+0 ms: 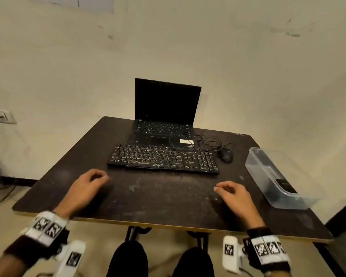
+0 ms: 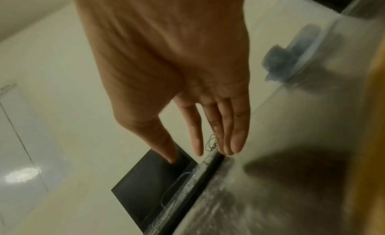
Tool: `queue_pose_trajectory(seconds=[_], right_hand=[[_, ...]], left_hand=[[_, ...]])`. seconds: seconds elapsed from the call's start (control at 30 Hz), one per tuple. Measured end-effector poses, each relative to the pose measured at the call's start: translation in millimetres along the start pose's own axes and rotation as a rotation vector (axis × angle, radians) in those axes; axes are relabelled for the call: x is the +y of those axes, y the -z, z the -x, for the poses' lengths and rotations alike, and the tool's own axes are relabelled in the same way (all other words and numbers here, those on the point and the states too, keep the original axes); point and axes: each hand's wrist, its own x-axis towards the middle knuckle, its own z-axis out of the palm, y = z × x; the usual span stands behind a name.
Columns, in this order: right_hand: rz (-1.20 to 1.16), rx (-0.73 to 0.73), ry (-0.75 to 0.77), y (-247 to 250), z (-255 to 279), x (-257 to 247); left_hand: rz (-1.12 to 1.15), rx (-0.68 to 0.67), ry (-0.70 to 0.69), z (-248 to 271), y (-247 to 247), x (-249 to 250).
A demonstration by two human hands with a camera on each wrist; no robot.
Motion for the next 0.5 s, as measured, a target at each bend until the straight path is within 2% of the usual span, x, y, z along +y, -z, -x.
queue_pose_trajectory(seconds=[0.07, 0.2, 0.3, 0.37, 0.43, 0.5], right_hand=[[0.023, -0.1, -0.023, -1, -29, -13], [-0.031, -0.147, -0.086, -9, -85, -35], [-0.082, -0.185, -0.107, -23, -100, -33], [-0.114, -0.185, -0.12, -27, -103, -30], [-0.154, -0.183, -0.122, -25, -98, -30], [-0.172, -0.17, -0.113, -18, -83, -32]], left_hand=[[0.097, -0.106, 0.144, -28, 2, 13], [0.26, -0.185, 0.227, -63, -6, 26], [0.362, -0.176, 0.29, -84, -22, 2], [0.413, -0.178, 0.309, -111, -35, -38], [0.434, -0.147, 0.357, -97, -37, -23], [0.4, -0.099, 0.339, -79, -37, -11]])
